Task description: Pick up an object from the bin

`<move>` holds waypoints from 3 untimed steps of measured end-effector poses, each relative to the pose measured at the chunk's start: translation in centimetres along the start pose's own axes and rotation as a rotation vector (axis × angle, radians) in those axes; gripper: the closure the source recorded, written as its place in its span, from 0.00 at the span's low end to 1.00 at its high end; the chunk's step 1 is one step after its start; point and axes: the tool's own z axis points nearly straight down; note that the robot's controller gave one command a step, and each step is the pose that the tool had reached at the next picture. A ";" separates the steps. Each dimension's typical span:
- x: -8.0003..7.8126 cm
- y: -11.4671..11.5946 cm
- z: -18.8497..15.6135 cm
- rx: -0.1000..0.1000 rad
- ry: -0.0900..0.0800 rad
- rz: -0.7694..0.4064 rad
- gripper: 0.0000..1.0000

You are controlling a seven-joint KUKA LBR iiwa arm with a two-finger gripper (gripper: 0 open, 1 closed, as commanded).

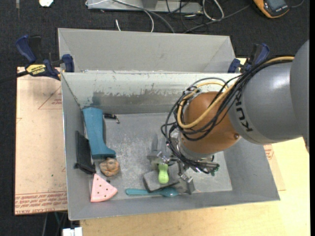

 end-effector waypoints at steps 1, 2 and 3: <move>-0.1 0.8 1.0 0.005 -0.005 0.100 1.00; -0.1 0.8 1.0 0.006 -0.005 0.100 1.00; -0.1 0.8 1.0 0.006 -0.005 0.100 1.00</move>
Offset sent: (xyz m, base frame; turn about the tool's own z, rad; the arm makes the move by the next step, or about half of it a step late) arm 0.0000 0.0000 0.0000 0.0000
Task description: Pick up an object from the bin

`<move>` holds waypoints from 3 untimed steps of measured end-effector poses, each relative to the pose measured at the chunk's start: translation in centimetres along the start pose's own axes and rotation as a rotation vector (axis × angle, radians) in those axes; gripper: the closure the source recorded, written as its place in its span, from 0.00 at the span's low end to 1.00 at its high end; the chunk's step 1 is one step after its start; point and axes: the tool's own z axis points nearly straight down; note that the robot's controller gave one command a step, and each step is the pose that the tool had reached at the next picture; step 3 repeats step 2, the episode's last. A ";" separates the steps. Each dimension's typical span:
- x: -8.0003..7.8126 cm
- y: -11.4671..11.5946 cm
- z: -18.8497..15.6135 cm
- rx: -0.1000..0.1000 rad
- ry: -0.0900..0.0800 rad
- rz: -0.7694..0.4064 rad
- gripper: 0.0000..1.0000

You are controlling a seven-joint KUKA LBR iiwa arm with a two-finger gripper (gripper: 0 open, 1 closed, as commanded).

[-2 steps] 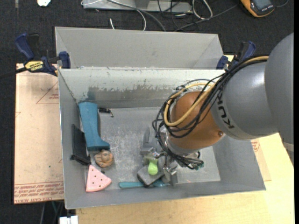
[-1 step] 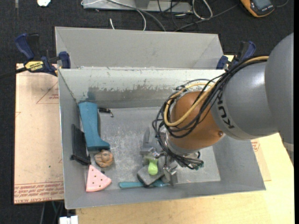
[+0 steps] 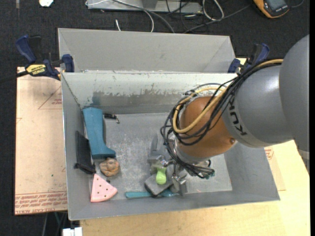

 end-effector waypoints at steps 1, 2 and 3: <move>0.0 0.0 0.0 0.000 0.000 0.000 1.00; 0.1 -0.3 -0.1 -0.002 -0.004 -0.023 1.00; 0.1 -0.3 -0.1 -0.002 -0.004 -0.023 1.00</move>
Offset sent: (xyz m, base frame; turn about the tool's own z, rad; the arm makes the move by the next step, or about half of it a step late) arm -0.0004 -0.0091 -0.0003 -0.0399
